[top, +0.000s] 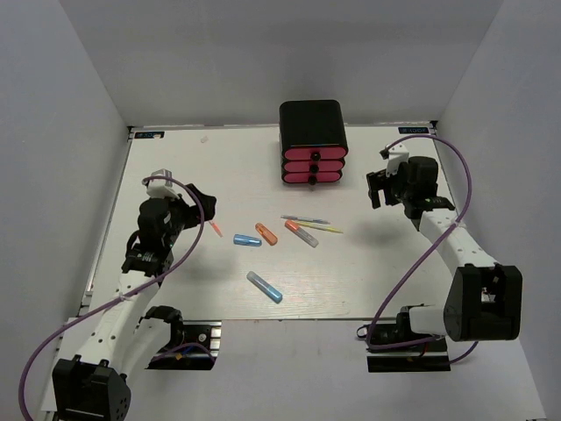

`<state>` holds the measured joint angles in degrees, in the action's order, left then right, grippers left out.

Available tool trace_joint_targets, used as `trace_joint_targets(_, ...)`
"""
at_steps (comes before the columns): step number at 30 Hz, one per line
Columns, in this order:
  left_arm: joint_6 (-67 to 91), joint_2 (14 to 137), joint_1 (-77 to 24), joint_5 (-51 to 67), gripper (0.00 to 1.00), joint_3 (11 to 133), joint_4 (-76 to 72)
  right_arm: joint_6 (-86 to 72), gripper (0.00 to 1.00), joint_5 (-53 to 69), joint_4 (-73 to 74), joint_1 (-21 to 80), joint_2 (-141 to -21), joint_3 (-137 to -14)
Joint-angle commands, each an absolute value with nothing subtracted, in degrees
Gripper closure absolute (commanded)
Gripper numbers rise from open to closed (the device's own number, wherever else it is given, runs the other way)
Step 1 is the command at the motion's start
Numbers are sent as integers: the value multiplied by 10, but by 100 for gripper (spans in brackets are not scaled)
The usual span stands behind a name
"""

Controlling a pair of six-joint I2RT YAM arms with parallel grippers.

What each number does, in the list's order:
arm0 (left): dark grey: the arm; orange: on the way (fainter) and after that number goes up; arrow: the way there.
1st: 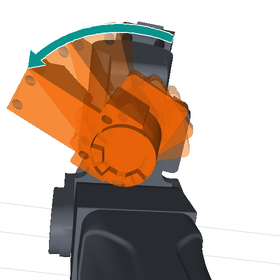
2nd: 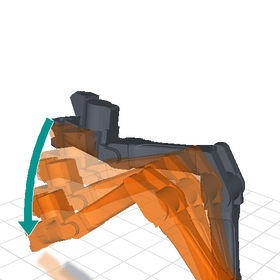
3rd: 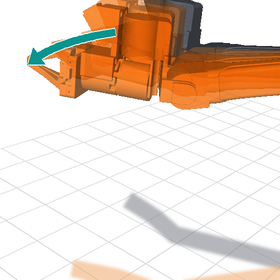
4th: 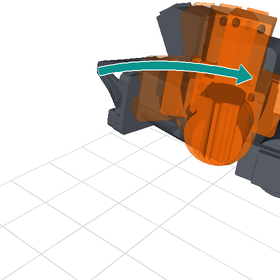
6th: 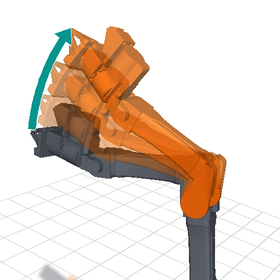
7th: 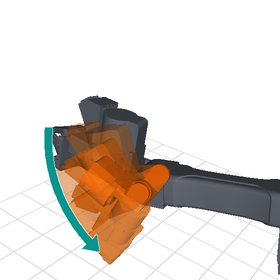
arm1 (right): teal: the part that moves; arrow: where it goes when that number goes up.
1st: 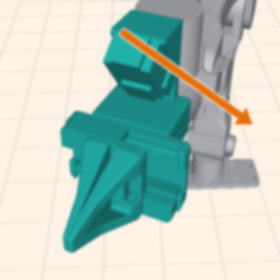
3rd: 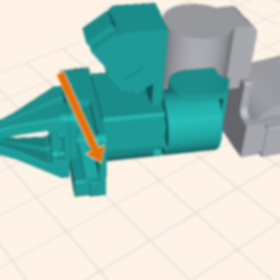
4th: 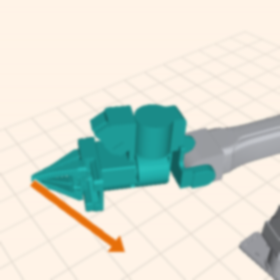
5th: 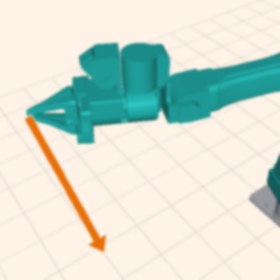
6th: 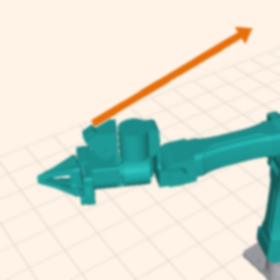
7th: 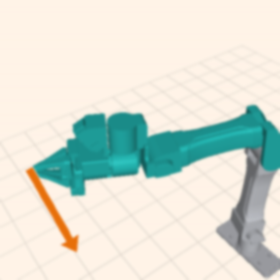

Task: Sort the stationery into containers
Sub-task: Open the drawer in the storage box.

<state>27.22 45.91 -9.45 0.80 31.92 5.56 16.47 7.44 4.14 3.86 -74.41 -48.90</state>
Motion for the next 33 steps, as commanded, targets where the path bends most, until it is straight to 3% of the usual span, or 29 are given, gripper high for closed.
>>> trace_joint_targets(1,271,446,-93,42,1,308,27,173,10,71,44,38,-773,-521)
trace_joint_targets(7,284,461,-98,49,1,309,4,245,10,69,172,36,-862,-614)
trace_joint_targets(10,284,469,-98,54,8,315,18,266,10,133,228,33,-898,-652)
trace_joint_targets(11,284,469,-98,60,26,315,18,264,10,146,230,33,-897,-657)
trace_joint_targets(14,290,469,-98,70,64,309,12,244,10,227,209,35,-869,-644)
trace_joint_targets(15,290,475,-98,76,76,304,4,230,19,254,182,36,-862,-636)
trace_joint_targets(16,290,475,-98,76,77,304,4,208,50,276,138,37,-855,-628)
trace_joint_targets(17,290,475,-98,83,77,304,-2,180,65,285,117,38,-834,-607)
trace_joint_targets(18,290,495,-98,88,59,304,-8,148,77,311,24,40,-823,-577)
trace_joint_targets(19,290,495,-98,88,58,304,-8,138,77,311,23,40,-823,-577)
trace_joint_targets(20,290,506,-98,93,35,304,-13,129,72,335,6,43,-818,-569)
trace_joint_targets(21,295,511,-98,93,26,304,-13,122,54,355,-19,47,-820,-571)
trace_joint_targets(23,301,518,-98,93,15,304,-20,83,39,381,-27,58,-832,-589)
trace_joint_targets(26,306,524,-98,93,14,298,-42,14,12,385,-49,76,-852,-601)
trace_joint_targets(33,312,558,-98,98,14,298,-55,-172,10,307,-95,136,-924,-680)
